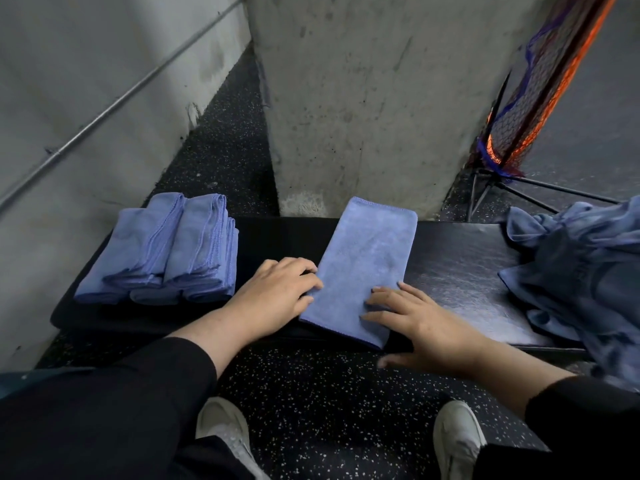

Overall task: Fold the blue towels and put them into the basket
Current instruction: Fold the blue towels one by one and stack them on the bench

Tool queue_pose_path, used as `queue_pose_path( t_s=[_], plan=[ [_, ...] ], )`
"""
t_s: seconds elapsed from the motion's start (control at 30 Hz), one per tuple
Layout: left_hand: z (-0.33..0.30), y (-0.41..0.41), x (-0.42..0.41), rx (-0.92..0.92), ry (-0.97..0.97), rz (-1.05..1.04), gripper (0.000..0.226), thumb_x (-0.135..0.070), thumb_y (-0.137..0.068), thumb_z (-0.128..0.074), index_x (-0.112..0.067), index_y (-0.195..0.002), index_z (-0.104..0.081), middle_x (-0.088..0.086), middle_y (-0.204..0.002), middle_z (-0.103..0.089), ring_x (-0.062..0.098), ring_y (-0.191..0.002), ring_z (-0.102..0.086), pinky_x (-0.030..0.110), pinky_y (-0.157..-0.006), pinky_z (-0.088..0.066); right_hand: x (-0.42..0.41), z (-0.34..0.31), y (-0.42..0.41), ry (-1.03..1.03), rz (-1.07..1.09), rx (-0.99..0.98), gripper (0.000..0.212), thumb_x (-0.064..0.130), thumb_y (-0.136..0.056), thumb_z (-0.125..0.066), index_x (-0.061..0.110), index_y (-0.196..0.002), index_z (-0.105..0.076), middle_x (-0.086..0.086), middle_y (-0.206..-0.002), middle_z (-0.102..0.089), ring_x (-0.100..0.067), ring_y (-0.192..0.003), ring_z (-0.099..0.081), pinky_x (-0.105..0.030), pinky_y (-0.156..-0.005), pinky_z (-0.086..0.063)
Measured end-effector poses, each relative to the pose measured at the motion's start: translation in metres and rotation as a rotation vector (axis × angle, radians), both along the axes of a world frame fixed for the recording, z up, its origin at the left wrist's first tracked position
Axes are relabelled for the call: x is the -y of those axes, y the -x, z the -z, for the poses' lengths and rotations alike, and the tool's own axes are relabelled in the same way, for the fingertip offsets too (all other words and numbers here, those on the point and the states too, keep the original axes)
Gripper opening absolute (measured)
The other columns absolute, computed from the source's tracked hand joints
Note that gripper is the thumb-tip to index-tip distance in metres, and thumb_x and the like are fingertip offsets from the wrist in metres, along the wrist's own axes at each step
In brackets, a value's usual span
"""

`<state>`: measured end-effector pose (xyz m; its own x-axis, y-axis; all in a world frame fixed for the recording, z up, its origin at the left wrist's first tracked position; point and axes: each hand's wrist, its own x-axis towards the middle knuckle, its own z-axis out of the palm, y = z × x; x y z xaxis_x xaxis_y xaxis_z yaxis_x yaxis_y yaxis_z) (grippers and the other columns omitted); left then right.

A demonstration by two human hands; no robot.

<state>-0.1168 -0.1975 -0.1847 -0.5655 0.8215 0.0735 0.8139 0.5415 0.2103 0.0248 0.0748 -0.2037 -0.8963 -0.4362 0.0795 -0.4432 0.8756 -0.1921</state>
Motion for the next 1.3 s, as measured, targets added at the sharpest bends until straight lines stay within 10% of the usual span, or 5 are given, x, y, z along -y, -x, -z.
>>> queue_pose_path(
  t_s=[0.3, 0.43, 0.6, 1.03, 1.3],
  plan=[
    [-0.008, -0.021, -0.004, 0.089, 0.128, 0.106, 0.084, -0.085, -0.082, -0.033, -0.034, -0.149, -0.043, -0.017, -0.157, -0.029, 0.003, -0.149, -0.015, 0.036, -0.124, -0.009, 0.014, -0.019, -0.001, 0.402, 0.33, 0.02, 0.021, 0.038, -0.102, -0.049, 0.023, -0.103, -0.063, 0.011, -0.107, -0.068, 0.003, -0.111, -0.057, -0.027, -0.098, -0.045],
    [-0.002, -0.014, -0.011, 0.166, -0.099, -0.007, 0.032, -0.042, -0.095, -0.063, -0.025, -0.123, -0.065, -0.011, -0.141, -0.055, 0.007, -0.139, -0.041, 0.041, -0.114, -0.032, 0.01, -0.032, 0.005, 0.559, 0.491, 0.078, 0.027, 0.045, -0.099, -0.048, 0.021, -0.089, -0.05, 0.001, -0.073, -0.06, -0.02, -0.072, -0.058, -0.047, -0.073, -0.051],
    [-0.031, -0.018, -0.021, 0.531, -0.321, -0.194, 0.013, -0.03, -0.098, -0.062, -0.027, -0.086, -0.064, -0.005, -0.074, -0.062, -0.001, -0.063, -0.049, 0.025, -0.064, -0.04, 0.001, -0.039, -0.001, 0.48, 0.437, 0.126, 0.026, 0.052, -0.09, -0.059, 0.026, -0.091, -0.052, 0.006, -0.072, -0.06, -0.01, -0.067, -0.054, -0.036, -0.07, -0.05],
    [-0.05, -0.008, -0.039, 0.824, -0.402, -0.44, 0.031, -0.04, -0.087, -0.058, -0.013, -0.098, -0.067, 0.011, -0.097, -0.073, 0.033, -0.095, -0.07, 0.055, -0.089, -0.056, -0.002, -0.053, 0.019, 0.555, 0.758, 0.233, 0.032, 0.043, -0.095, -0.06, 0.02, -0.074, -0.06, 0.007, -0.064, -0.063, -0.003, -0.057, -0.052, -0.027, -0.056, -0.04],
    [-0.029, 0.015, -0.073, 0.653, -0.406, -0.571, 0.012, -0.026, -0.098, -0.057, -0.017, -0.097, -0.065, 0.009, -0.084, -0.068, 0.017, -0.072, -0.057, 0.031, -0.065, -0.043, -0.005, -0.048, 0.053, 0.437, 0.904, 0.251, 0.035, 0.039, -0.094, -0.058, 0.013, -0.07, -0.054, 0.001, -0.065, -0.057, -0.02, -0.065, -0.053, -0.032, -0.055, -0.037]
  ],
)
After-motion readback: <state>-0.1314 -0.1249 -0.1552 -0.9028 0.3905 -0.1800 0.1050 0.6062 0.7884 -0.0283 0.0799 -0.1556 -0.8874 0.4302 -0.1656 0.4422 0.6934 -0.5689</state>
